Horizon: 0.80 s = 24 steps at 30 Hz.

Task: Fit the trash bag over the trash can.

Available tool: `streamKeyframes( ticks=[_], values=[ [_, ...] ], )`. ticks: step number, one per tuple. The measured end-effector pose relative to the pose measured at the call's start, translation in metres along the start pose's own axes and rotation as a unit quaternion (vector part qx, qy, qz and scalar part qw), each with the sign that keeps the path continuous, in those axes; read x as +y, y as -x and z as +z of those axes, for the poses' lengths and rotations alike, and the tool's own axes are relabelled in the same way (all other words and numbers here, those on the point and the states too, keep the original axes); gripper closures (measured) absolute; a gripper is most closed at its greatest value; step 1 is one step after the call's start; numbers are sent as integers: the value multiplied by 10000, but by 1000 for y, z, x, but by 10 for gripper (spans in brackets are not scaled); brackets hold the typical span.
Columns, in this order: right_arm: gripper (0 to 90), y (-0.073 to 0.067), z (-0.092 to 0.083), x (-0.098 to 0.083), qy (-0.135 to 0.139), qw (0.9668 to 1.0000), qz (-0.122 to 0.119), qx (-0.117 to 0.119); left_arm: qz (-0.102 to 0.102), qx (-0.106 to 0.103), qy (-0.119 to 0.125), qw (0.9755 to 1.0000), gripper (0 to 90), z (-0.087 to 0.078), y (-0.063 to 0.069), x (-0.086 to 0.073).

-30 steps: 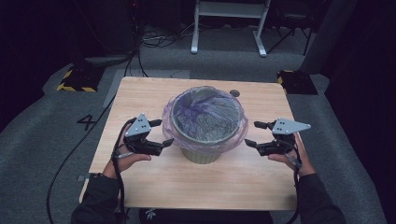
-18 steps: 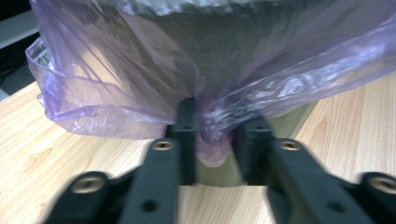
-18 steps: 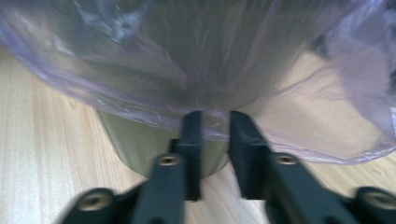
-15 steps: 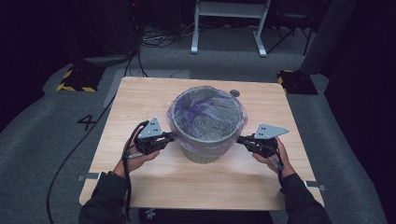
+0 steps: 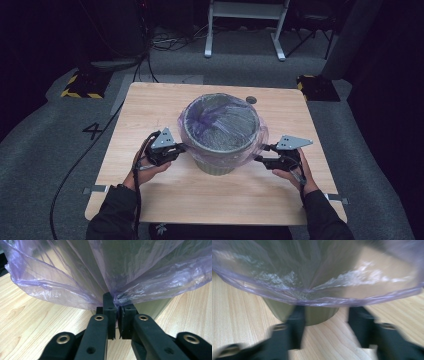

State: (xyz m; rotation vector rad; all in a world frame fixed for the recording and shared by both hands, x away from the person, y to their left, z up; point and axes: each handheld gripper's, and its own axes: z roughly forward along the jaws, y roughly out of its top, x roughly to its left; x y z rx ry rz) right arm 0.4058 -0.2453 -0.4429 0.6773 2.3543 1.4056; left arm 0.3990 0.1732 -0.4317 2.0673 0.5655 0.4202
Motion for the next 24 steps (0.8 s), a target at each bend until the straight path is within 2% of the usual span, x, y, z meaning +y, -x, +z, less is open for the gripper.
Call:
streamKeyframes(
  ticks=[3, 6, 9, 13, 17, 18, 20, 21, 23, 24],
  values=[
    [297, -3, -6, 1, 126, 9997, -111, -186, 2, 1, 35, 10000, 842, -1, 1, 0],
    [267, -2, -11, 2, 355, 9993, -22, 149, 20, 3, 48, 10000, 840, -2, 2, 1],
    [228, -2, -17, 4, 461, 9986, 6, 263, 98, 25, 5, 9999, 841, -2, 4, 1],
    [202, -4, -29, 7, 584, 9972, 1, 458, 98, 9, 31, 9999, 829, -2, 5, 2],
    [198, -5, -33, 11, 795, 9942, 253, 679, 107, 26, 31, 9999, 822, -2, 6, 3],
    [201, -5, -32, 12, 786, 9942, 297, 671, 113, 19, 22, 9999, 822, -2, 6, 3],
    [254, -5, -28, 14, 763, 9945, 359, 618, 111, 18, 16, 9999, 822, -1, 8, 3],
    [315, -5, -26, 15, 724, 9950, 392, 570, 139, 20, 12, 9999, 822, -1, 8, 4],
    [536, -6, -21, 16, 557, 9974, 296, 335, 150, 31, -3, 9999, 826, 0, 8, 4],
    [585, -7, -19, 16, 537, 9976, 275, 334, 146, 33, -8, 9999, 828, 0, 8, 4]
  ],
)
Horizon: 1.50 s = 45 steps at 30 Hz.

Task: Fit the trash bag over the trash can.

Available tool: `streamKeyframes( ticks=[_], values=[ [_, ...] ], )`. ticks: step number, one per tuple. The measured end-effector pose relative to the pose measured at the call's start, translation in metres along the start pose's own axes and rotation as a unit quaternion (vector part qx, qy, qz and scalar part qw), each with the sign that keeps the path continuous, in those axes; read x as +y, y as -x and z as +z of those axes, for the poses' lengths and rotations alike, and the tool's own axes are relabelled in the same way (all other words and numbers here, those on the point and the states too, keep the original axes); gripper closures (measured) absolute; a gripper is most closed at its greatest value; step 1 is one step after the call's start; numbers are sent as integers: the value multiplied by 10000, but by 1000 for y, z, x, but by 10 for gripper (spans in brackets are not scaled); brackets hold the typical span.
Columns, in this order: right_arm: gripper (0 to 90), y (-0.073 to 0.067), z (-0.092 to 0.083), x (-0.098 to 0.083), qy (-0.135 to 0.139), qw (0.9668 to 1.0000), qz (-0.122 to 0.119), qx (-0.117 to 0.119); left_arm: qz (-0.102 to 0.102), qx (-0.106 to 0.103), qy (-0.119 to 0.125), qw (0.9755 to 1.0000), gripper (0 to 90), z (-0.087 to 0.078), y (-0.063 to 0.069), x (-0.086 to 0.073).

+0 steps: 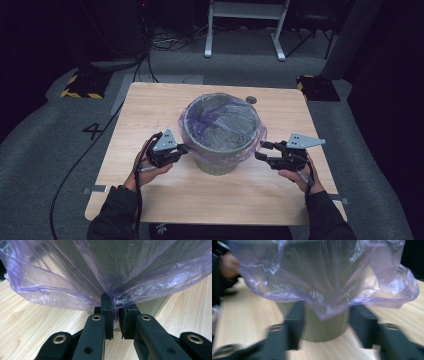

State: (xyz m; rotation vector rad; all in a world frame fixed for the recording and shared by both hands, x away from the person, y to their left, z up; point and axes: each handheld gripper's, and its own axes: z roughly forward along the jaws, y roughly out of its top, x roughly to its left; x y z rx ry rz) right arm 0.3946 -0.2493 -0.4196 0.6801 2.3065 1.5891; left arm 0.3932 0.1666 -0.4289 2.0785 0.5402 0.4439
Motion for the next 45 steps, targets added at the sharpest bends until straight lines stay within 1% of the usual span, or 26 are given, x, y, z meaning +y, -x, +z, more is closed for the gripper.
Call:
streamKeyframes(
  ticks=[1, 2, 3, 5, 6, 8, 9, 10, 12, 15, 17, 19, 25, 28, 30, 33, 34, 35, 36, 38, 39, 40, 41, 42, 44, 45],
  values=[
    [681, 0, 2, 0, 4, 10000, -11, 88, -11, -7, 2, 10000, 832, 0, 0, 0],
    [738, -1, 3, -1, 3, 10000, -53, 78, -9, -15, -3, 10000, 833, 0, 0, 0],
    [807, -1, 4, -1, -22, 10000, -76, 17, -25, -25, -2, 10000, 834, 0, 0, -1],
    [900, 0, 6, -4, -40, 9999, -93, 48, 0, -19, -10, 10000, 841, 0, 0, -2],
    [900, 0, 7, -5, -26, 10000, -80, 41, -9, -23, -4, 10000, 844, 1, 0, -2],
    [900, 2, 7, -6, 1, 9999, -62, 115, -18, -27, -17, 10000, 855, 1, 1, -3],
    [900, 2, 7, -7, -8, 9999, -79, 104, 7, -14, -31, 10000, 861, 2, 1, -4],
    [900, 2, 8, -7, -17, 9999, -44, 97, -14, -4, -38, 10000, 861, 3, 1, -4],
    [900, 4, 9, -11, -23, 9998, 19, 218, -10, -33, -59, 10000, 868, 4, 1, -6],
    [900, 3, 13, -17, -202, 9997, -25, 134, -8, -16, -115, 9999, 874, 7, 1, -9],
    [900, 5, 15, -20, -227, 9997, 33, 79, -9, 10, -120, 9999, 879, 9, 1, -10],
    [900, 7, 16, -23, -227, 9997, 92, 32, -34, -8, -137, 9999, 881, 11, 0, -12],
    [900, 13, 20, -32, -495, 9986, 135, -121, -105, 30, -323, 9994, 880, 17, -5, -21],
    [900, 17, 24, -36, -716, 9970, 149, -241, -104, 72, -429, 9990, 878, 21, -5, -24],
    [900, 20, 26, -39, -792, 9963, 228, -254, -110, 76, -456, 9989, 874, 23, -6, -26],
    [900, 23, 29, -40, -944, 9947, 236, -346, -130, 89, -498, 9986, 847, 26, -6, -27],
    [900, 24, 29, -41, -1001, 9939, 235, -401, -123, 116, -514, 9985, 831, 26, -5, -28],
    [900, 25, 30, -42, -1038, 9931, 266, -480, -168, 168, -517, 9984, 781, 27, -5, -28],
    [900, 27, 30, -43, -1047, 9925, 308, -545, -229, 200, -559, 9980, 674, 28, -5, -28],
    [900, 30, 27, -44, -952, 9933, 405, -513, -275, 83, -565, 9980, 566, 26, -4, -29],
    [900, 31, 25, -44, -928, 9934, 407, -532, -312, 152, -548, 9979, 484, 24, -2, -29],
    [856, 31, 22, -43, -861, 9941, 408, -524, -361, 172, -556, 9977, 393, 23, -1, -30],
    [783, 31, 20, -42, -789, 9950, 405, -470, -408, 167, -558, 9975, 296, 22, 0, -30],
    [718, 31, 18, -42, -771, 9951, 413, -452, -490, 163, -548, 9972, 232, 21, 1, -31],
    [616, 31, 13, -41, -789, 9948, 386, -521, -558, 103, -488, 9972, 151, 17, 6, -34],
    [555, 31, 9, -40, -708, 9955, 397, -479, -602, 25, -501, 9969, 155, 15, 7, -35]
  ],
)
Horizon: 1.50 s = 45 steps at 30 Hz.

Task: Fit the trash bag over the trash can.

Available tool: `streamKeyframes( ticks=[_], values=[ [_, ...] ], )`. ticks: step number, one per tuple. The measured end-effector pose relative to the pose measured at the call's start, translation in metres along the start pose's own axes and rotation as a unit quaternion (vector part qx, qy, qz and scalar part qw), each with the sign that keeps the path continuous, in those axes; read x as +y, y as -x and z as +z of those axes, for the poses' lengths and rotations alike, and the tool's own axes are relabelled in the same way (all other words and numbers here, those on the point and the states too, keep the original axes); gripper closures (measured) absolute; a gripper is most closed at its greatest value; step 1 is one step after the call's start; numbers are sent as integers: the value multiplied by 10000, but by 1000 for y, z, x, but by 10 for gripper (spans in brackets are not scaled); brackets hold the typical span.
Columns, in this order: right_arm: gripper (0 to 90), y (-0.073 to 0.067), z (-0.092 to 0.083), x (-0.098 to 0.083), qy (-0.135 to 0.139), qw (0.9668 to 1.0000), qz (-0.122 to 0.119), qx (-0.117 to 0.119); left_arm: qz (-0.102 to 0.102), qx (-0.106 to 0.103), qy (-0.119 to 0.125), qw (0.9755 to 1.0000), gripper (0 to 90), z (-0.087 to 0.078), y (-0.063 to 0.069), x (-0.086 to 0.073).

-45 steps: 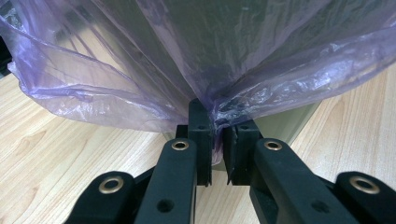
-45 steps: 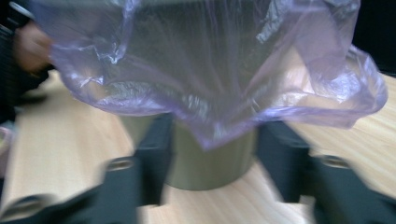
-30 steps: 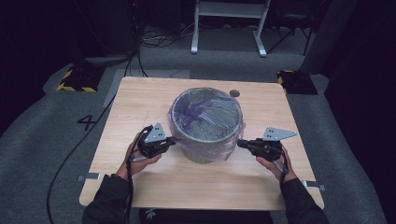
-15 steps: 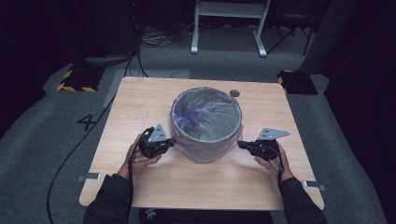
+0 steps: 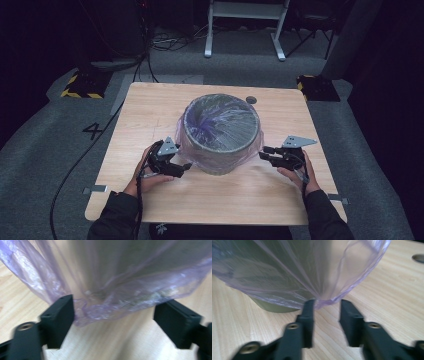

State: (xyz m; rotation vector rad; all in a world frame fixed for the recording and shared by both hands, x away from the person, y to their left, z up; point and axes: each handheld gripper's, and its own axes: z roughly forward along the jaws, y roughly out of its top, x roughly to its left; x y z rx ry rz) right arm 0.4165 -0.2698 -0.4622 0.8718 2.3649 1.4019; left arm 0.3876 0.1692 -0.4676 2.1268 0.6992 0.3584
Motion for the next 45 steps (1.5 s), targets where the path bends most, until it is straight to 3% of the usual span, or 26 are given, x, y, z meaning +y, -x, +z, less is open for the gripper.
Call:
streamKeyframes(
  ticks=[3, 5, 9, 10, 12, 13, 15, 20, 33, 39, 42, 45],
  values=[
    [368, 2, -11, 2, 50, 10000, 24, -24, -64, 14, 89, 9999, 154, -6, 5, -6],
    [325, 2, -17, 3, 123, 9999, 8, 4, 13, -22, 84, 10000, 153, -9, 8, -10],
    [240, 0, -29, 8, 301, 9995, 5, -38, -72, -161, 87, 9998, 153, -14, 12, -17],
    [236, -1, -32, 9, 371, 9993, 8, -33, -103, -140, 20, 9998, 153, -15, 13, -18],
    [219, -3, -37, 13, 460, 9989, -37, -49, -326, -225, 144, 9991, 155, -18, 12, -21],
    [212, -4, -38, 15, 486, 9988, -68, -85, -325, -155, 141, 9993, 154, -20, 11, -21],
    [210, -7, -41, 18, 551, 9984, -104, -113, -207, 190, -69, 9996, 155, -20, 13, -21],
    [213, -14, -48, 29, 653, 9974, -257, -142, -195, 287, -379, 9987, 156, -16, 13, -29],
    [202, -18, -61, 63, 727, 9950, -603, -338, -162, 276, -687, 9971, 156, -8, 9, -37],
    [187, -25, -64, 82, 751, 9930, -826, -384, -180, 107, -698, 9973, 156, -5, 7, -39],
    [182, -27, -63, 92, 760, 9924, -889, -393, -140, 133, -838, 9963, 156, -2, 7, -41],
    [181, -30, -62, 102, 758, 9916, -960, -415, -122, 89, -831, 9964, 155, -1, 7, -41]
  ],
)
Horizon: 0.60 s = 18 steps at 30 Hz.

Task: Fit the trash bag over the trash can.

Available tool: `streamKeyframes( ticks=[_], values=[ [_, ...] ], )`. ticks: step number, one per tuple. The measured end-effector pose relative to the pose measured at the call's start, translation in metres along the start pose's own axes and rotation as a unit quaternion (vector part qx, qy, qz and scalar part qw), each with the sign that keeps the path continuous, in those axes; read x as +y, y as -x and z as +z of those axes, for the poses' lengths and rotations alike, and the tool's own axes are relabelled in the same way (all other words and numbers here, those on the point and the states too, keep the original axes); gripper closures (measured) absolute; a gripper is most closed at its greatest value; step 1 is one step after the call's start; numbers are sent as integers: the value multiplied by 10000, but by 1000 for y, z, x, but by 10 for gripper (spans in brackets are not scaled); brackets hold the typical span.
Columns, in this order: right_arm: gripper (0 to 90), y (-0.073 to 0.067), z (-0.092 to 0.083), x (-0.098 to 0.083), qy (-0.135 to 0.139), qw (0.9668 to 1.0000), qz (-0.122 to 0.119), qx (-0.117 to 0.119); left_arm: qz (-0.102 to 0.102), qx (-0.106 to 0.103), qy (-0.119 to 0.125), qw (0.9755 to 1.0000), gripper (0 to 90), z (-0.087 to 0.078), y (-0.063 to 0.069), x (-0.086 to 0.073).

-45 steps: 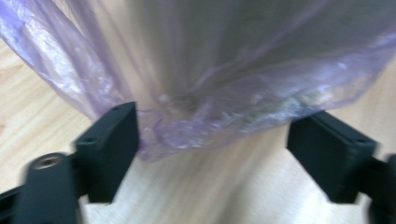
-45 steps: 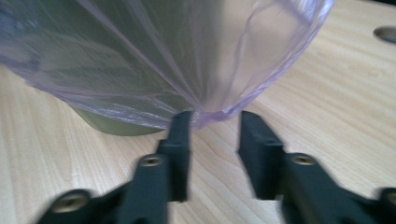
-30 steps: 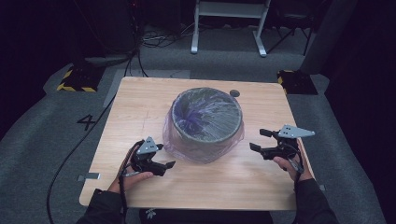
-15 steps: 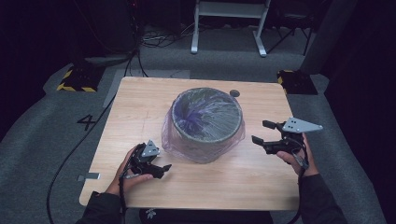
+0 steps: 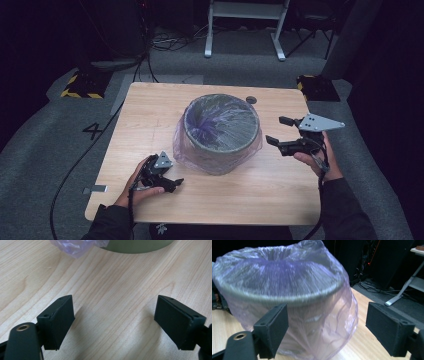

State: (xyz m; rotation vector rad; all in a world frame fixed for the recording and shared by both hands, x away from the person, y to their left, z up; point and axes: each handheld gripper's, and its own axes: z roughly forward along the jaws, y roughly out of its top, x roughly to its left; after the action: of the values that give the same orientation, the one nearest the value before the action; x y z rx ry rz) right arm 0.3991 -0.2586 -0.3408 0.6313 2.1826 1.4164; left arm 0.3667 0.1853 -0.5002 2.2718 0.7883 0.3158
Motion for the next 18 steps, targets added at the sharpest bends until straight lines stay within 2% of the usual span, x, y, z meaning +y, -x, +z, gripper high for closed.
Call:
streamKeyframes(
  ticks=[7, 10, 13, 18],
  values=[
    [181, -1, 10, 23, -57, 9999, -129, 75, -19, -31, 77, 10000, 149, 1, -2, -2],
    [217, -3, 16, 31, -137, 9995, -247, 122, -21, -35, 142, 9999, 143, 2, -2, -3],
    [217, -4, 19, 38, -95, 9995, -232, 191, -28, -30, 141, 9999, 141, 2, -2, -3],
    [203, -5, 26, 46, -152, 9993, -301, 180, -24, -35, 147, 9999, 135, 2, -2, -3]
  ],
)
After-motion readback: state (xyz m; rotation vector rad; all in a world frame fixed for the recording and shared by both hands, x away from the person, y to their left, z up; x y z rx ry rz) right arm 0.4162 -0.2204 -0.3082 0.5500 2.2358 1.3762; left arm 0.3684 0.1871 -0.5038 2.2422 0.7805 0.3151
